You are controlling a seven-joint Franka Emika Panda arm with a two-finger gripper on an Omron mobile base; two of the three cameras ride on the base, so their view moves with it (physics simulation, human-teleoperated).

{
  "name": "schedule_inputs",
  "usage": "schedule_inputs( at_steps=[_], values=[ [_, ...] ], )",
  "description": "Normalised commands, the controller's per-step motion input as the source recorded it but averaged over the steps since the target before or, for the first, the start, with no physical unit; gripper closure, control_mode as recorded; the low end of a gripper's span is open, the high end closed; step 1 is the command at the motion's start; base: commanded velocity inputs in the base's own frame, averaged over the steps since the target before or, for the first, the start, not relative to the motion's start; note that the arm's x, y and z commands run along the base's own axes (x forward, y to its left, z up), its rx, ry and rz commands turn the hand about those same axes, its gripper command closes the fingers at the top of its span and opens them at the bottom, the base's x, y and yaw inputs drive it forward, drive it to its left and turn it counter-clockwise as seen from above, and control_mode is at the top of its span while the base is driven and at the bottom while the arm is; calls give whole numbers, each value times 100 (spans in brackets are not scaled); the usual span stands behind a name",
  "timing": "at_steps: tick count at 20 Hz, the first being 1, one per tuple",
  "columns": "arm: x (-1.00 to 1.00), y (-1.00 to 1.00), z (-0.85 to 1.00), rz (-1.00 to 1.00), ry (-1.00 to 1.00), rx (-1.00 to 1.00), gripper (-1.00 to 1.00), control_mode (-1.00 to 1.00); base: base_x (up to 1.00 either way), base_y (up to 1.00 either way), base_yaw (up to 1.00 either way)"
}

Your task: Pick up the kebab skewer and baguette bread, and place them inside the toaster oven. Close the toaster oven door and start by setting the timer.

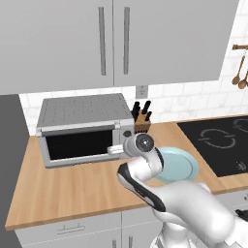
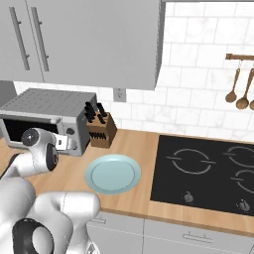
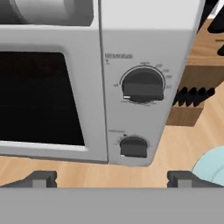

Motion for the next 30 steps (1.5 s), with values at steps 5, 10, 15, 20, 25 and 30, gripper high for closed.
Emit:
schedule_inputs(
  at_steps=[5, 10, 15, 20, 25, 30],
  values=[
    [23, 0, -26, 0, 0, 3, -100, -100, 0, 0, 0],
    [18, -6, -23, 0, 0, 5, -100, -100, 0, 0, 0],
    [24, -18, -19, 0, -1, 5, -100, -100, 0, 0, 0],
    [13, -10, -20, 0, -1, 2, -100, -100, 0, 0, 0],
    [2, 0, -8, 0, 0, 0, -100, -100, 0, 0, 0],
    [8, 0, -22, 0, 0, 0, -100, -100, 0, 0, 0]
  ],
)
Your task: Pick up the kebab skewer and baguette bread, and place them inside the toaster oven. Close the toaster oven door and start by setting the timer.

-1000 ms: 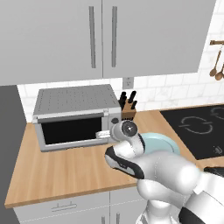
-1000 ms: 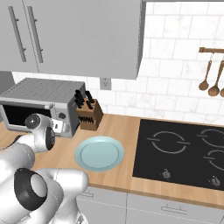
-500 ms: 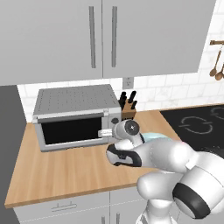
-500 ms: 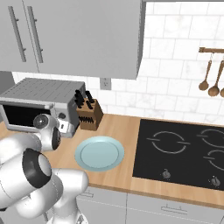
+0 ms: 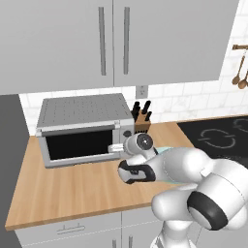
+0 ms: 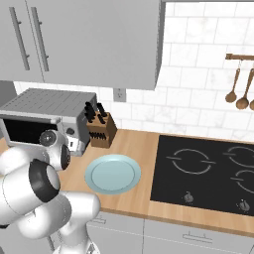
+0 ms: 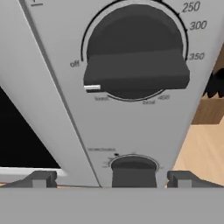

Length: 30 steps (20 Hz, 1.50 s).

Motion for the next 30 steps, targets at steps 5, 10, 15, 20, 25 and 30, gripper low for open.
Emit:
schedule_inputs(
  at_steps=[5, 10, 15, 20, 25, 30],
  values=[
    [3, 0, -25, 0, 0, 0, -100, -100, 0, 0, 0],
    [8, -3, -9, 0, 0, 0, -100, -100, 0, 0, 0],
    [7, -1, 0, 0, 0, 0, -100, -100, 0, 0, 0],
    [11, 0, -5, 0, 0, 0, -100, -100, 0, 0, 0],
    [0, 0, -2, 0, 0, 0, -100, -100, 0, 0, 0],
    [0, 0, -1, 0, 0, 0, -100, -100, 0, 0, 0]
  ],
)
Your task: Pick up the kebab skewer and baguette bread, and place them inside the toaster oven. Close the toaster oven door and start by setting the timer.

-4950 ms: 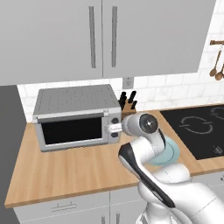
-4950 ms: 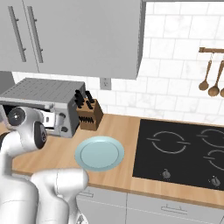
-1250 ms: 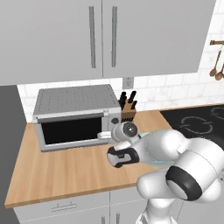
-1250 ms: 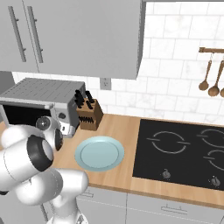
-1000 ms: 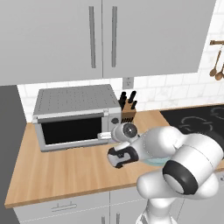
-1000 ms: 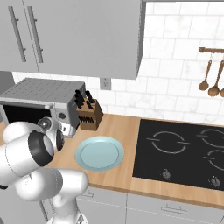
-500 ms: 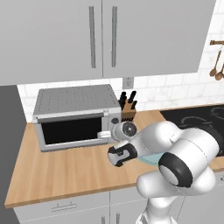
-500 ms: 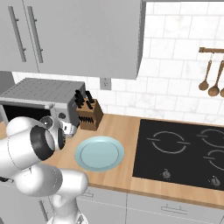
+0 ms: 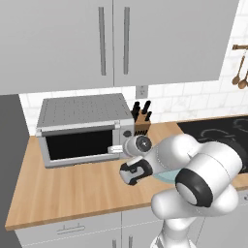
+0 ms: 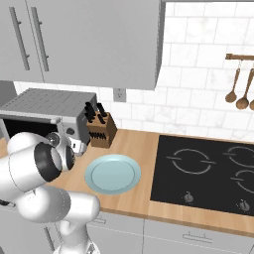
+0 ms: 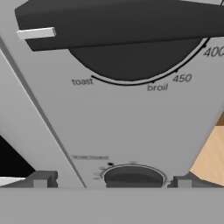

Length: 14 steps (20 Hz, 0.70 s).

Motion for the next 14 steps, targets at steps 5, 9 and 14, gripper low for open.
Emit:
schedule_inputs(
  at_steps=[5, 9, 14],
  values=[
    [0, 0, -11, 0, 0, 0, 100, -100, 0, 0, 0],
    [0, 0, -3, 0, 0, 0, 100, -100, 0, 0, 0],
    [0, 0, 0, 0, 0, 0, 100, -100, 0, 0, 0]
  ],
)
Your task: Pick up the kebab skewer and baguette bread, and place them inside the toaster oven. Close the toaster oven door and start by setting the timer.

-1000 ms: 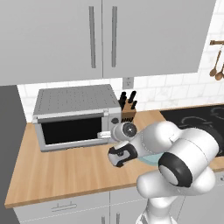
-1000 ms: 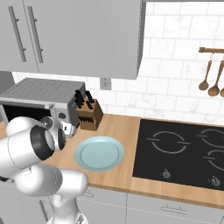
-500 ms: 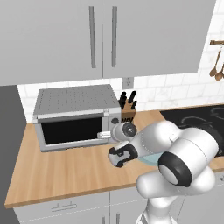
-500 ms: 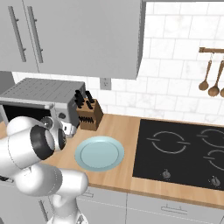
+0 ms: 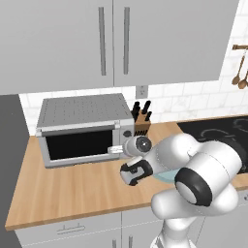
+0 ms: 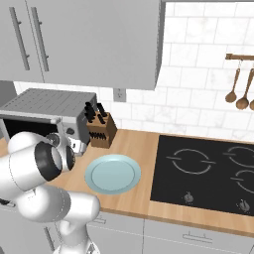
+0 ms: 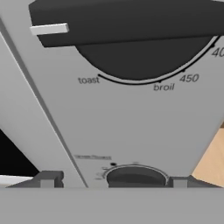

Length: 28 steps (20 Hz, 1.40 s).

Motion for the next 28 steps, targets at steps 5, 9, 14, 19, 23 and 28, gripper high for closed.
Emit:
schedule_inputs(
  at_steps=[5, 9, 14, 19, 23, 28],
  values=[
    [0, 0, 0, 0, 0, 0, 100, -100, 0, 0, 0],
    [0, -5, 0, 0, 0, 0, 100, -100, 0, 0, 0],
    [0, 0, 0, 0, 0, 0, 100, -100, 0, 0, 0],
    [0, -1, 0, 0, 0, 3, 100, -100, 0, 0, 0],
    [0, -7, -2, 0, 0, 8, 100, -100, 0, 0, 0],
    [0, -8, -3, 0, 0, 10, 100, -100, 0, 0, 0]
  ],
)
